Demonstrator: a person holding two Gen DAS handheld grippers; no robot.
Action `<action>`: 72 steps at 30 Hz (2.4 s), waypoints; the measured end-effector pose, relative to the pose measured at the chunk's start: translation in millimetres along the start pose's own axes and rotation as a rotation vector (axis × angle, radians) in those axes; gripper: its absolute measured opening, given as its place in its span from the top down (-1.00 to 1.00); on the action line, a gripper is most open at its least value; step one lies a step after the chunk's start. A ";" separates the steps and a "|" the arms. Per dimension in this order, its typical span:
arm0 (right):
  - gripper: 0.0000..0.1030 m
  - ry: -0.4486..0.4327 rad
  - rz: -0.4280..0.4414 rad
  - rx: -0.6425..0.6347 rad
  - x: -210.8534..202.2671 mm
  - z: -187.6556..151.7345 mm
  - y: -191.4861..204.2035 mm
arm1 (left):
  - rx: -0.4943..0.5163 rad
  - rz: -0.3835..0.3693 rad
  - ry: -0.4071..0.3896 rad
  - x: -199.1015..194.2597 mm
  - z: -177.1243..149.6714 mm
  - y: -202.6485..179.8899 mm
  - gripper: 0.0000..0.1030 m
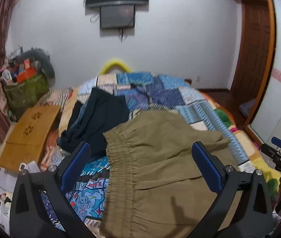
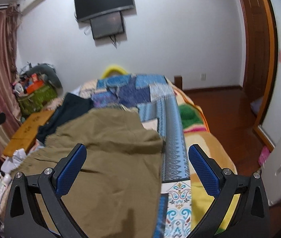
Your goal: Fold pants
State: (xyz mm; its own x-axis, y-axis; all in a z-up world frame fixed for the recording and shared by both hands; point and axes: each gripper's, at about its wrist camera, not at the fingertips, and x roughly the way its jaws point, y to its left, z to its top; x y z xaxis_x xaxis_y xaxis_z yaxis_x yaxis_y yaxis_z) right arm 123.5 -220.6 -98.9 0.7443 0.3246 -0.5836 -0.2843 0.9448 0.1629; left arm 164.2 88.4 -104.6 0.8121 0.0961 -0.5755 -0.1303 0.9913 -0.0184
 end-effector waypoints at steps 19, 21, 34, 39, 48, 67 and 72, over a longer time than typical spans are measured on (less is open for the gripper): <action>-0.26 0.283 0.075 -0.027 119.1 2.8 -37.4 | -0.020 -0.026 0.505 168.2 -28.2 71.5 -0.68; -0.17 0.297 0.076 -0.047 127.1 3.9 -38.2 | -0.012 -0.040 0.533 174.1 -32.7 69.7 -0.63; 0.81 0.362 0.204 0.036 148.8 -0.7 -44.4 | -0.022 -0.171 0.589 187.1 -41.9 62.2 -0.05; 0.87 0.354 0.160 0.014 149.2 2.3 -42.8 | 0.017 -0.113 0.539 180.0 -47.2 56.2 0.02; 0.87 0.384 0.104 -0.050 157.6 2.4 -33.4 | -0.030 -0.063 0.528 178.5 -49.2 66.5 0.01; 0.26 0.246 0.105 -0.108 120.7 55.9 -43.3 | -0.012 -0.058 0.506 192.4 1.6 68.1 -0.16; 0.24 0.313 0.121 -0.073 158.5 51.7 -46.4 | -0.019 -0.028 0.567 218.3 -8.5 68.5 -0.37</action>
State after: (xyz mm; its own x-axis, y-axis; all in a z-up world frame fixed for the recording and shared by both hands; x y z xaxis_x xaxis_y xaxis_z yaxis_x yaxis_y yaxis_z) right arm 285.8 -210.6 -157.8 0.4845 0.3942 -0.7809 -0.4100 0.8909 0.1953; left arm 327.8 176.5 -238.4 0.3833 0.0010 -0.9236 -0.1271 0.9905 -0.0517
